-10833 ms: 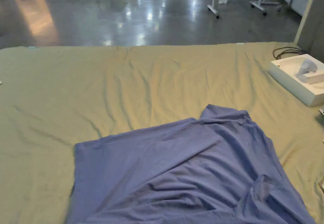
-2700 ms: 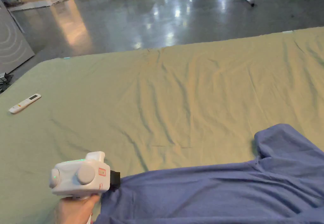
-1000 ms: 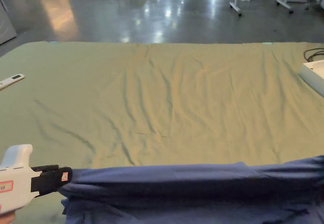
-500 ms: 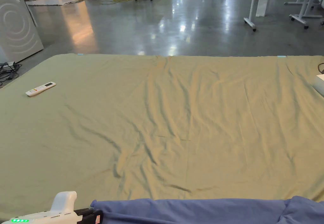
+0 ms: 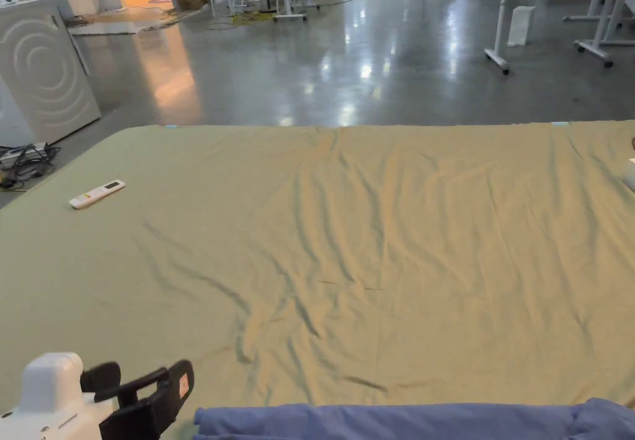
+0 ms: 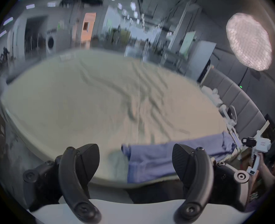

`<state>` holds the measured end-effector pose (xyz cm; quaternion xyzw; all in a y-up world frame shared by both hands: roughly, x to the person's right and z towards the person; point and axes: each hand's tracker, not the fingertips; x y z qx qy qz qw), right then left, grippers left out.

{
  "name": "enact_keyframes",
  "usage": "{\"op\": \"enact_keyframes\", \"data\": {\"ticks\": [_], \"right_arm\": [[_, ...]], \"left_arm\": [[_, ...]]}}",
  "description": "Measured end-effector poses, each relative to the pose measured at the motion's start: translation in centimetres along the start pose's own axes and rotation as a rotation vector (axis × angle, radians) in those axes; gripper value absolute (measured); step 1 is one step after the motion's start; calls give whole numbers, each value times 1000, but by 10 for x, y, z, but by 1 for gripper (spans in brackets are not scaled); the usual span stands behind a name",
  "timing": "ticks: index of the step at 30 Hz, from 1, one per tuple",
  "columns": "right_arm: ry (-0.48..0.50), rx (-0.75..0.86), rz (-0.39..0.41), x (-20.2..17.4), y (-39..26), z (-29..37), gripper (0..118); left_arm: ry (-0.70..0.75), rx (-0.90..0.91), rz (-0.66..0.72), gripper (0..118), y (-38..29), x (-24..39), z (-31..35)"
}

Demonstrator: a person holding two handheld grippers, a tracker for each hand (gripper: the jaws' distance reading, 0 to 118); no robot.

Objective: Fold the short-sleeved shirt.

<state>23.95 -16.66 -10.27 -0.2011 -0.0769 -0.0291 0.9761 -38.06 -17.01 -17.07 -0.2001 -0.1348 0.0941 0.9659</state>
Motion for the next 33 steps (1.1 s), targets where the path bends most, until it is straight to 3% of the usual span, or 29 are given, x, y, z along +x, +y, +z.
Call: {"op": "enact_keyframes", "data": {"ticks": [2,5,9,10,11,12,13,14,17,24,26,28,30,31,32,33], "right_arm": [[38,120,9,-22,18,24,97],[50,272,55,-57,37,49,97],[83,336,171,-93,50,61,97],[83,338,197,-100,50,61,92],[93,337,211,-106,50,61,81],[104,333,203,-111,49,60,58],[144,321,199,-111,46,56,29],[178,300,193,-114,45,55,14],[196,287,190,-120,39,51,1],[228,269,184,-119,34,51,0],[240,245,164,-114,31,46,0],[245,219,148,-111,27,41,0],[245,184,134,-108,22,36,0],[245,174,130,-106,19,34,0],[246,152,121,-105,17,32,0],[244,135,112,-106,15,31,0]], "left_arm": [[2,114,-39,97,22,35,21],[69,207,-210,97,41,82,42],[122,269,-329,96,45,116,52],[100,255,-313,90,44,118,51],[78,245,-303,78,42,121,51],[65,245,-288,60,39,124,51],[11,246,-262,30,36,126,52],[-27,236,-253,20,34,126,49],[-49,182,-263,1,29,131,47],[-78,108,-159,1,22,88,35],[-134,41,-54,1,11,53,16],[-266,-56,119,1,-8,12,-6],[-312,-163,310,2,-36,-32,-34],[-332,-209,386,11,-48,-48,-46],[-335,-239,433,33,-60,-64,-55],[-306,-275,454,67,-71,-78,-65]]}}
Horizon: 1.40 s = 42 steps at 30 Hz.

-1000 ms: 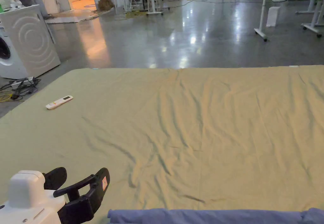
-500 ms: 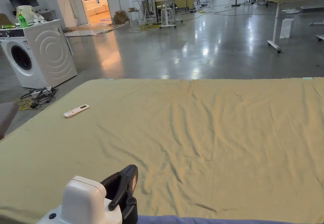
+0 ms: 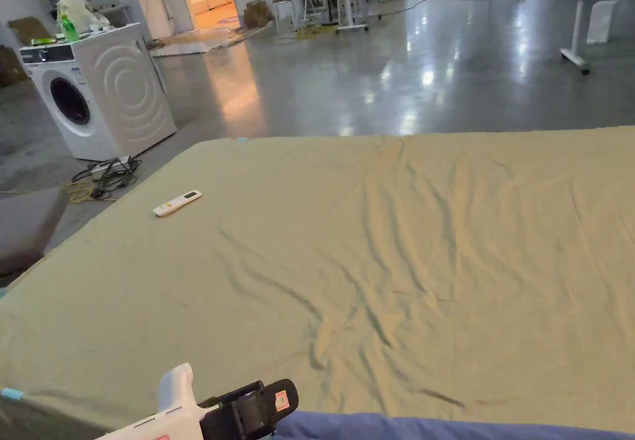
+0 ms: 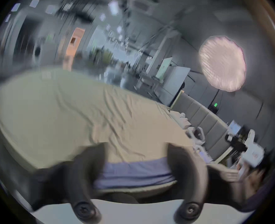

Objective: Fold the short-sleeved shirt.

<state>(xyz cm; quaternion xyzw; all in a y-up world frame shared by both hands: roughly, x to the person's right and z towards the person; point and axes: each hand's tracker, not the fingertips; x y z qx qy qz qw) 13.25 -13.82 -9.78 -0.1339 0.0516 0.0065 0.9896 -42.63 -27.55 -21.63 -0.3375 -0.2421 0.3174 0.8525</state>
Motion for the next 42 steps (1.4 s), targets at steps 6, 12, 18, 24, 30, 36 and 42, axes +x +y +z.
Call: {"op": "enact_keyframes", "data": {"ticks": [6,12,18,24,30,36,42], "right_arm": [[-19,-66,-64,6,-9,-5,0],[-51,-111,-106,10,-13,-6,0],[-48,-134,-102,8,-13,0,0],[-61,-171,-65,8,-13,4,0],[-91,-184,-71,12,-18,7,0],[-97,-196,-86,17,-26,8,0],[-104,-199,-86,22,-29,7,0]], "left_arm": [[-74,-147,179,109,-15,-68,-40],[-184,-63,313,108,-31,-106,-63],[-159,-182,448,72,-46,-94,-93],[-201,-83,514,19,-33,-101,-89],[-108,-83,358,16,-4,-51,-65],[93,-51,183,14,49,-89,-29],[-32,-83,107,14,39,2,-75]]}}
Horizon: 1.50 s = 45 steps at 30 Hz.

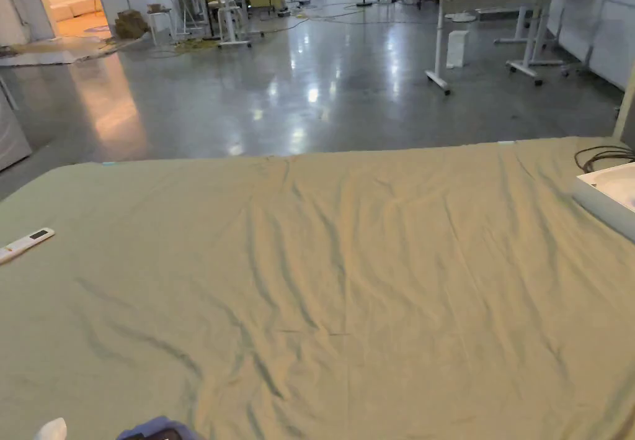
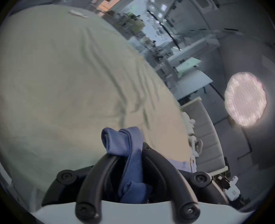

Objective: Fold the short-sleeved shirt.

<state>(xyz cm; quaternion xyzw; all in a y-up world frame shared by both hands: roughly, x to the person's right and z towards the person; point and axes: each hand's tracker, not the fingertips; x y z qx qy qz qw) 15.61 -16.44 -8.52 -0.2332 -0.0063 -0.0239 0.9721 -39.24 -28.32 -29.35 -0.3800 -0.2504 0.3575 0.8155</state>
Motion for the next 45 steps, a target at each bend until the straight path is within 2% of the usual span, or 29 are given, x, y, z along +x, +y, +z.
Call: {"op": "enact_keyframes", "data": {"ticks": [3,7,12,16,18,19,20,22,23,24,27,28,29,30,31,33,35,36,37,40,42,45], "right_arm": [[0,9,-8,2,0,5,0],[-7,9,-18,11,-7,5,0],[-17,19,-86,27,-18,10,0],[-45,-20,-69,32,-27,8,0],[-40,-9,-111,35,-32,9,0],[-26,1,-140,37,-34,9,0],[-18,7,-161,39,-36,9,0],[-19,8,-173,42,-41,6,0],[-14,4,-171,42,-42,5,0],[-11,0,-169,43,-42,4,0],[0,-6,-177,46,-43,4,0],[-1,-6,-181,46,-43,5,0],[-4,-5,-184,48,-44,6,0],[-7,-8,-185,50,-44,8,0],[-13,-11,-184,51,-44,9,0],[-30,-12,-177,52,-43,14,0],[-39,-15,-174,54,-43,17,0],[-44,-15,-173,55,-42,18,0],[-47,-15,-170,55,-42,18,0],[-46,-16,-168,55,-41,17,0],[-34,-15,-164,53,-38,14,0],[-15,-4,-157,50,-33,11,0]], "left_arm": [[-4,-37,-28,14,-26,42,-50],[67,-166,-144,14,-65,80,-119],[89,-277,-100,14,-96,97,-188],[168,-286,-189,14,-101,110,-206],[50,-283,-149,15,-95,115,-196],[23,-267,-136,24,-90,120,-183],[-40,-214,-117,39,-85,127,-170],[-91,-148,-107,78,-75,131,-147],[-82,-114,-93,83,-69,130,-135],[-58,-96,-77,83,-68,127,-131],[-10,-185,-88,83,-76,114,-145],[47,-220,-106,80,-83,109,-154],[51,-246,-90,65,-92,104,-165],[13,-278,-52,34,-102,98,-178],[-19,-332,-14,8,-112,96,-192],[-4,-395,14,8,-134,94,-217],[72,-393,-70,7,-145,93,-235],[57,-362,-76,7,-146,93,-236],[59,-367,-55,3,-142,94,-232],[30,-393,-45,2,-125,101,-215],[-38,-329,-93,3,-105,105,-187],[-88,-246,-62,3,-67,94,-139]]}}
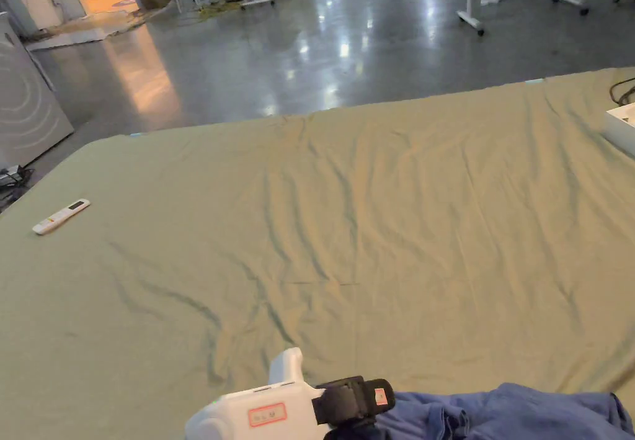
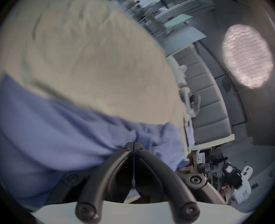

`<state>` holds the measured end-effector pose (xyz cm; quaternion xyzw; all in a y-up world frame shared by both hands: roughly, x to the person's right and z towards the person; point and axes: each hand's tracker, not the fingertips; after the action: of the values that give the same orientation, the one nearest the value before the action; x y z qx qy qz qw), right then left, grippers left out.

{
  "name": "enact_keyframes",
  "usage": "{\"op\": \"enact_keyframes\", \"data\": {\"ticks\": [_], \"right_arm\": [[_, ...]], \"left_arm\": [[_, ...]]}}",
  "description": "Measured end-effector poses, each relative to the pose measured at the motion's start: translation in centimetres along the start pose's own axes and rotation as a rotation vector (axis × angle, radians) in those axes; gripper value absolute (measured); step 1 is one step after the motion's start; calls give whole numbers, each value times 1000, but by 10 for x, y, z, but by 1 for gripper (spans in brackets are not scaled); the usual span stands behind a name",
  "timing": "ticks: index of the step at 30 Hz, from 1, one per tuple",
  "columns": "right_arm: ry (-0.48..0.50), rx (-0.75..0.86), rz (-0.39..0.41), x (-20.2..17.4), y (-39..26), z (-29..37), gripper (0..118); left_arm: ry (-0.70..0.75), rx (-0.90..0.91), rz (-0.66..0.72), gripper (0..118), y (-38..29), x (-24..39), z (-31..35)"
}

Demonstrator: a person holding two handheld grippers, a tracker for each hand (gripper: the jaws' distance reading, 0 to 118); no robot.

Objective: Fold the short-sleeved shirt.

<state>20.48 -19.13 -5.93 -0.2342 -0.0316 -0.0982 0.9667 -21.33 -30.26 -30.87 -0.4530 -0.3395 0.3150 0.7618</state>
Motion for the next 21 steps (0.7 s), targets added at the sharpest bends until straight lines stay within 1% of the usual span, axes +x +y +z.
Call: {"op": "enact_keyframes", "data": {"ticks": [1,2,3,4,5,6,7,9,11,13,15,16,17,18,19,21], "right_arm": [[10,1,-3,-2,2,-1,0],[16,6,-5,-4,3,-2,0],[20,9,-8,-5,4,-2,0],[23,9,-12,-6,4,-3,0],[24,8,-18,-7,3,-4,0],[25,9,-23,-8,3,-4,0],[29,10,-25,-9,3,-4,0],[36,4,-32,-11,3,-5,0],[34,-3,-26,-13,4,-6,0],[27,-8,-15,-14,4,-5,0],[24,-9,-17,-14,5,-4,0],[22,-10,-18,-13,5,-4,0],[18,-9,-18,-12,4,-4,0],[15,-9,-18,-12,4,-4,0],[15,-13,-19,-12,4,-4,0],[3,-18,-7,-13,4,-4,0]], "left_arm": [[7,5,28,4,5,-7,14],[20,6,48,10,11,-17,32],[23,16,59,25,13,-28,45],[29,34,74,58,14,-37,54],[11,57,110,83,14,-49,63],[16,57,151,100,15,-63,69],[17,50,189,111,15,-74,72],[-19,25,264,113,12,-96,67],[-68,4,336,113,5,-101,55],[-78,10,366,113,-1,-111,40],[-123,18,405,112,-11,-108,26],[-137,13,406,107,-13,-105,19],[-166,-4,402,98,-13,-101,11],[-165,-16,384,91,-16,-81,7],[-171,-32,368,87,-17,-77,1],[-220,-98,367,86,-18,-68,-8]]}}
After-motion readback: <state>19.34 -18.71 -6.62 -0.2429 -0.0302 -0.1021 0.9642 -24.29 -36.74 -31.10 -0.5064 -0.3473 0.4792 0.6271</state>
